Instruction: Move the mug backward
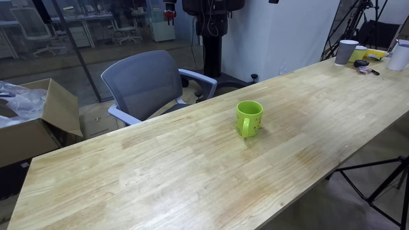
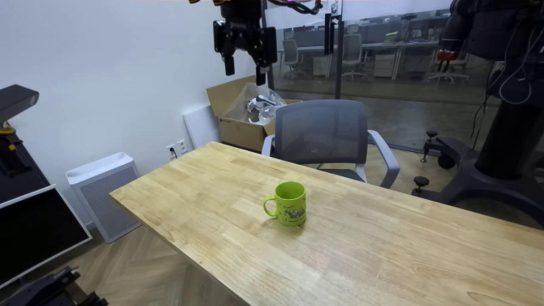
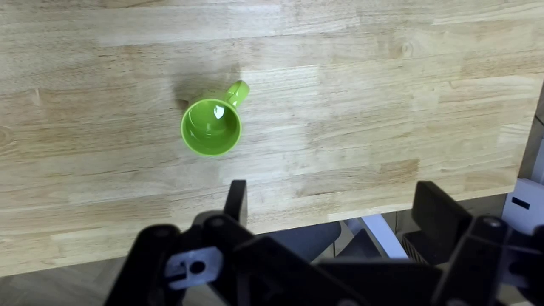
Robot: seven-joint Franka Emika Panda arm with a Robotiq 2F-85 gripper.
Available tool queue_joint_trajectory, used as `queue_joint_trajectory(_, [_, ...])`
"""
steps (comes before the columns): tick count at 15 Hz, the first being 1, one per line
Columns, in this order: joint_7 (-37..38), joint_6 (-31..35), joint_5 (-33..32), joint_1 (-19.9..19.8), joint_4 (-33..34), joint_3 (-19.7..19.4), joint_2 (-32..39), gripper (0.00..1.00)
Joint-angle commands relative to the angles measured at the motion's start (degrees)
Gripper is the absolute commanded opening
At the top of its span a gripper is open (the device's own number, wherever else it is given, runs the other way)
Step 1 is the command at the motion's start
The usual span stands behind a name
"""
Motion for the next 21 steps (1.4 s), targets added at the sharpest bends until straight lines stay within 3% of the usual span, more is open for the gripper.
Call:
queue_joint_trajectory(1, [-1.5, 1.8, 1.3, -0.4, -0.4, 0.2, 0.9, 1.00])
queue_joint_trajectory(16, [-5.6, 5.2, 4.8, -1.5, -6.5, 0.3, 7.1, 1.00])
queue_joint_trajectory(21, [-3.0, 6.0, 1.1, -1.7, -7.4, -0.6, 9.8, 1.00])
